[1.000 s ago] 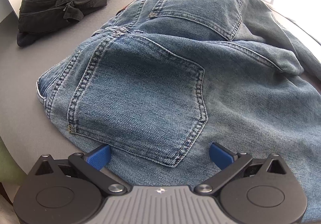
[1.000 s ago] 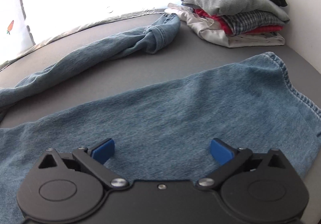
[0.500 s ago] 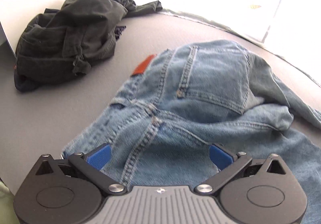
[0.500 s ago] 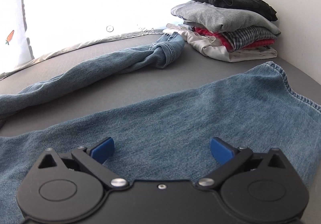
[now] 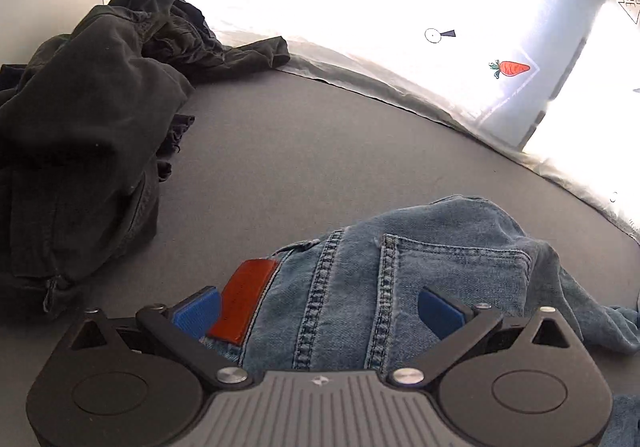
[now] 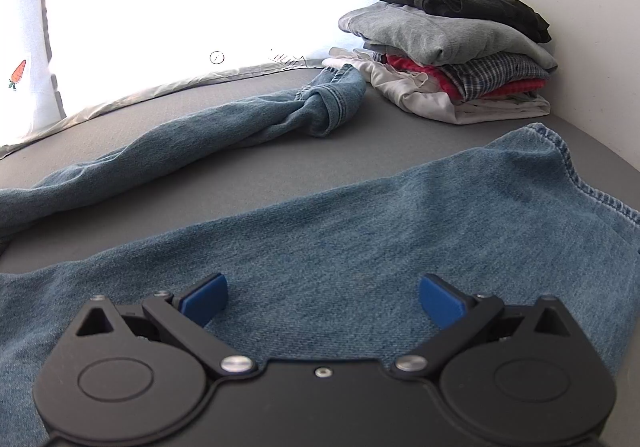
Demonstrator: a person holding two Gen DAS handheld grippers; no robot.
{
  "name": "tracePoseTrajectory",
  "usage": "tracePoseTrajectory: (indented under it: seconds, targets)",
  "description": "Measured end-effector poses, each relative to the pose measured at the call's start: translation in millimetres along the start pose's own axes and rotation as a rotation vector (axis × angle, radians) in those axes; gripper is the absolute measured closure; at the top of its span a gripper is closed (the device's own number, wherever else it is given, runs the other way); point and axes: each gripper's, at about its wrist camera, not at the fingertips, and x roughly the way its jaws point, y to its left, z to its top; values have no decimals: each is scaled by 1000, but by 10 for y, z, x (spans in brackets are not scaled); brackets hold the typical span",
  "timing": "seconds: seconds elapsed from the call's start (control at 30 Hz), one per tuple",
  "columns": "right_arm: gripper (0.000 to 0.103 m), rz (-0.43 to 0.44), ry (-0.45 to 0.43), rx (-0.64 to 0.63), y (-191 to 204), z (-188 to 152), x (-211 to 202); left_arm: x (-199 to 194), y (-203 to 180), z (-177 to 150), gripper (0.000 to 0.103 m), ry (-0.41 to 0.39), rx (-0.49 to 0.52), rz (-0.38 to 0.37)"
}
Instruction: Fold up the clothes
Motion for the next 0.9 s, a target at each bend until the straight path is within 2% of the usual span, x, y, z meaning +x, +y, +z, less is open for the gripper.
tracePoseTrajectory:
  seconds: [0.13, 0.23, 0.33, 0.37, 0.4, 0.43, 0.47, 0.5, 0.6, 0.73, 0.83, 0.9]
  targets:
    - [0, -21, 1, 19, 13, 4, 5, 424, -53, 78, 0, 86, 48, -34]
    - [0, -40, 3, 36, 27, 10, 12, 599, -4, 63, 0, 83, 1, -30]
    - [0, -47, 4, 42, 37, 15, 18, 604, 45, 38, 1, 63, -57, -35]
    - [0, -49, 4, 44, 40, 17, 20, 578, 43, 26, 9, 46, -62, -40]
    - [0, -52, 4, 46, 43, 18, 22, 542, 33, 14, 32, 28, -62, -51]
    - [0, -55, 4, 49, 45, 19, 24, 510, 23, 3, 48, 16, -68, -71]
    - [0, -58, 3, 51, 47, 19, 27, 482, 7, -6, 71, 13, -87, -94]
    - [0, -62, 3, 54, 49, 20, 29, 451, -29, -19, 99, 1, -91, -71]
    - [0, -67, 3, 61, 48, 23, 36, 372, -125, -38, 99, -55, -30, 10]
    - [0, -66, 3, 62, 40, 27, 42, 262, -54, 73, 99, -115, -44, 71]
    - [0, -65, 3, 62, 38, 27, 45, 233, 75, 151, 98, -136, -90, 122]
    - [0, -65, 3, 62, 38, 24, 48, 267, 61, 146, 98, -150, -54, 172]
